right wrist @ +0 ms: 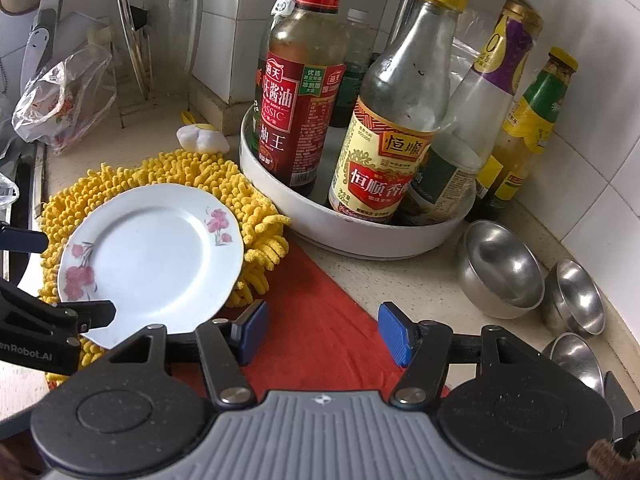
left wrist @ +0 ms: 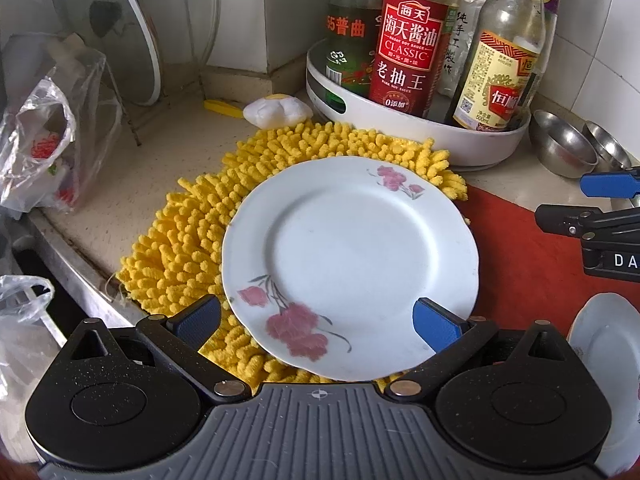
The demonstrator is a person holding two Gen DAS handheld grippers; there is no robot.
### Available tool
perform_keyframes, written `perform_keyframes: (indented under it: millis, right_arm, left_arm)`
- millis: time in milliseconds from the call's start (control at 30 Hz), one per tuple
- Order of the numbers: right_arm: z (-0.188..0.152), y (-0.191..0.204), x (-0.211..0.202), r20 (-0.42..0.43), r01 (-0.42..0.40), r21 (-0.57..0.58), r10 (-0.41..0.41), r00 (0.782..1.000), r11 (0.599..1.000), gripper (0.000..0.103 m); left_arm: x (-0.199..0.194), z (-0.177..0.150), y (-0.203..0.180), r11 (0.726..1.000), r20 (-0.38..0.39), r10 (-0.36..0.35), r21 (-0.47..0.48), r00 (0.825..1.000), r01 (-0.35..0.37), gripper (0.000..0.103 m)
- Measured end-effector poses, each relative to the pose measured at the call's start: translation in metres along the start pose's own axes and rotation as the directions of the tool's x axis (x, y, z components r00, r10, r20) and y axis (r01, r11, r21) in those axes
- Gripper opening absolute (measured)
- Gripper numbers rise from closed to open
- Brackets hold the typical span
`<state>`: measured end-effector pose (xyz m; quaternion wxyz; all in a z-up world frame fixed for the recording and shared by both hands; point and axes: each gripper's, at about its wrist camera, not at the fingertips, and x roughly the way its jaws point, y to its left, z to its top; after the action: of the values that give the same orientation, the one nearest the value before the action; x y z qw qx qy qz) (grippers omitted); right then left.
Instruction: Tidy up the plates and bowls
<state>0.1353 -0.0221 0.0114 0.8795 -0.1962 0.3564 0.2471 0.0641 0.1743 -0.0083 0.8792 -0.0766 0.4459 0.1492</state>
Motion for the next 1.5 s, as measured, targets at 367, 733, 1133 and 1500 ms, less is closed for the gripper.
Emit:
perform_keyframes:
  millis: [367,733,1133,1500]
  right_arm:
    - [0.010,0.014,0.010,-0.017,0.007,0.001,-0.007,1.000,1.000,0.057]
    - [0.018,0.024,0.024,-0.033,-0.032,0.038,0.033,0.999,0.999,0.057]
    - [0.016,0.028,0.062,-0.096,-0.270,0.216,0.296,0.950,0.938,0.057]
    - [0.017,0.027,0.082,-0.093,-0.358,0.316,0.405,0.910,0.878,0.045]
  left_arm:
    - [0.010,0.004,0.016,1.000,-0.012,-0.007,0.001,1.000,0.007,0.103]
    - [0.025,0.011,0.036,1.000,-0.024,-0.010,-0.001,1.000,0.010,0.103]
    - [0.046,0.020,0.054,0.995,-0.032,-0.101,-0.019,0.994,0.101,0.100]
    - [0.062,0.030,0.053,0.984,-0.009,-0.176,0.015,0.984,0.176,0.103]
